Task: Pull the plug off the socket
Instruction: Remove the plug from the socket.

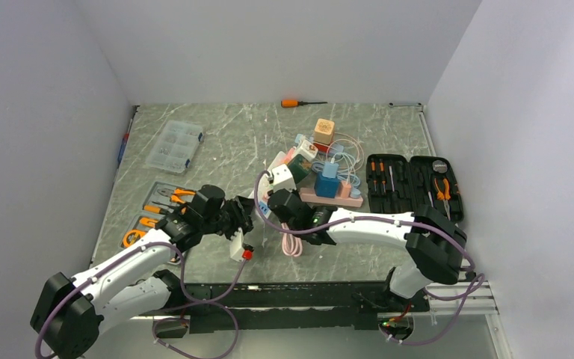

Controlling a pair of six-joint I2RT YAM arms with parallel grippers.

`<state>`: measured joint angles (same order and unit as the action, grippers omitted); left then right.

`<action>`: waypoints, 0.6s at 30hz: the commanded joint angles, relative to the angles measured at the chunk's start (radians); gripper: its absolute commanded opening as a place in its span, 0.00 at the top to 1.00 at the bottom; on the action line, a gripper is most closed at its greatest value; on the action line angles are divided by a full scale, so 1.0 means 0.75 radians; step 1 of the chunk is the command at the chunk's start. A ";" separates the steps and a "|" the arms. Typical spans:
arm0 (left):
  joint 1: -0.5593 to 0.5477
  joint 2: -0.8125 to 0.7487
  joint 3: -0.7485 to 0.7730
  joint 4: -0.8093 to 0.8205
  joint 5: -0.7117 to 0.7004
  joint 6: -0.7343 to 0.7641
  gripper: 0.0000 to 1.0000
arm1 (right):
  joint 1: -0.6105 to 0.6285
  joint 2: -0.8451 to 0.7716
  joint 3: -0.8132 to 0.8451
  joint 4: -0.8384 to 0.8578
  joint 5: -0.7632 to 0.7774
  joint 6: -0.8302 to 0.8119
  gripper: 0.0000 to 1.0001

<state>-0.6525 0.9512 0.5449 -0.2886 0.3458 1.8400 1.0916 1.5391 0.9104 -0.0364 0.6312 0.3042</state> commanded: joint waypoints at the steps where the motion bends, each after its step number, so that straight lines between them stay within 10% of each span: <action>1: -0.003 0.036 -0.024 -0.338 -0.047 -0.075 1.00 | -0.077 -0.096 0.006 0.116 0.349 0.031 0.95; 18: 0.190 0.207 -0.123 -0.061 -0.289 -0.286 1.00 | 0.116 -0.091 -0.166 -0.028 0.110 0.281 0.90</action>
<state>-0.5751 1.0241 0.4911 -0.2176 0.3172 1.8221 1.1168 1.4269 0.7818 -0.0292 0.6937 0.4500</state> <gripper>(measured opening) 0.405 0.292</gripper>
